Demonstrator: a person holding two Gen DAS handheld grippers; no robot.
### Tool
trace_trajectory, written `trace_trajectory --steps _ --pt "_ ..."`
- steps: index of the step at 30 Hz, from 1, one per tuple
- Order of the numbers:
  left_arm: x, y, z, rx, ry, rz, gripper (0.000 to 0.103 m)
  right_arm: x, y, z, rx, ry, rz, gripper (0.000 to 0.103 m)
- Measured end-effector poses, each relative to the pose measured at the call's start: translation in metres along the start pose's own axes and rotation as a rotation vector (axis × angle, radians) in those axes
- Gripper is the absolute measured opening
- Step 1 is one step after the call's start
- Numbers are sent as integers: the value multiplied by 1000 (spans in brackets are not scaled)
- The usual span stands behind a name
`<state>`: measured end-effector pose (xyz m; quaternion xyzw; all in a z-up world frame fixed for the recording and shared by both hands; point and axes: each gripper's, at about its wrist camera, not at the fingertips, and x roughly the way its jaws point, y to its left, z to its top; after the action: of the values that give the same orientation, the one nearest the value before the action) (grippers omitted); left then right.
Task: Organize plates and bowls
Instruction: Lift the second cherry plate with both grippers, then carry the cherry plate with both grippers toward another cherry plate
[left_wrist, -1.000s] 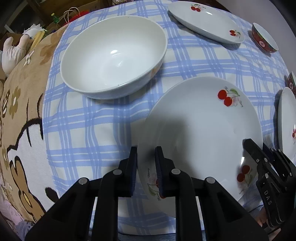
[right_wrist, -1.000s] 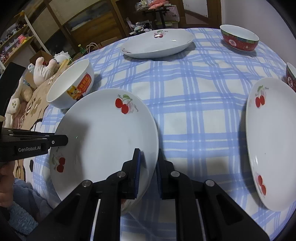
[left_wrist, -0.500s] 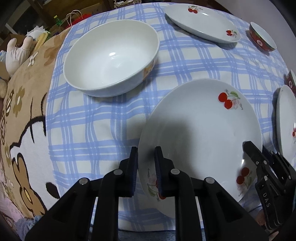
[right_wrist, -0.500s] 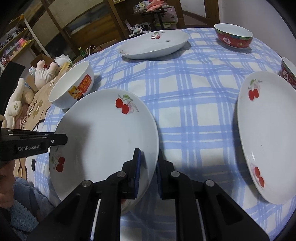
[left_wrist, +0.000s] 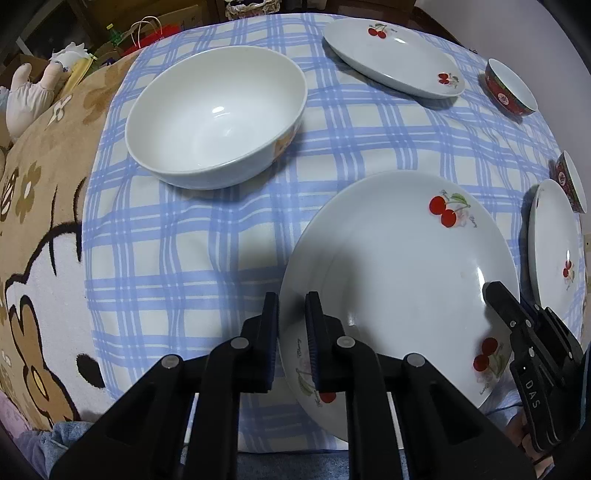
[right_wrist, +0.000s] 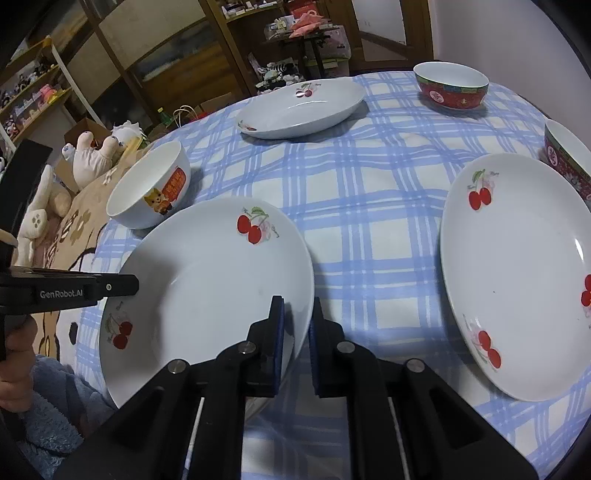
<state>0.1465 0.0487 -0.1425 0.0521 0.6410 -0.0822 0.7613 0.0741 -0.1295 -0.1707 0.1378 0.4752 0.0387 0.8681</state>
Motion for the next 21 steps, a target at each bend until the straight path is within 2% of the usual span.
trace_trajectory --steps 8,13,21 --pt "-8 -6 -7 27 1 -36 13 -8 -5 1 -2 -9 -9 13" --pt "-18 -9 -4 55 -49 -39 13 -19 -9 8 1 -25 4 12" --pt "-42 -9 1 46 -115 -94 11 -39 -17 23 16 -67 13 11"
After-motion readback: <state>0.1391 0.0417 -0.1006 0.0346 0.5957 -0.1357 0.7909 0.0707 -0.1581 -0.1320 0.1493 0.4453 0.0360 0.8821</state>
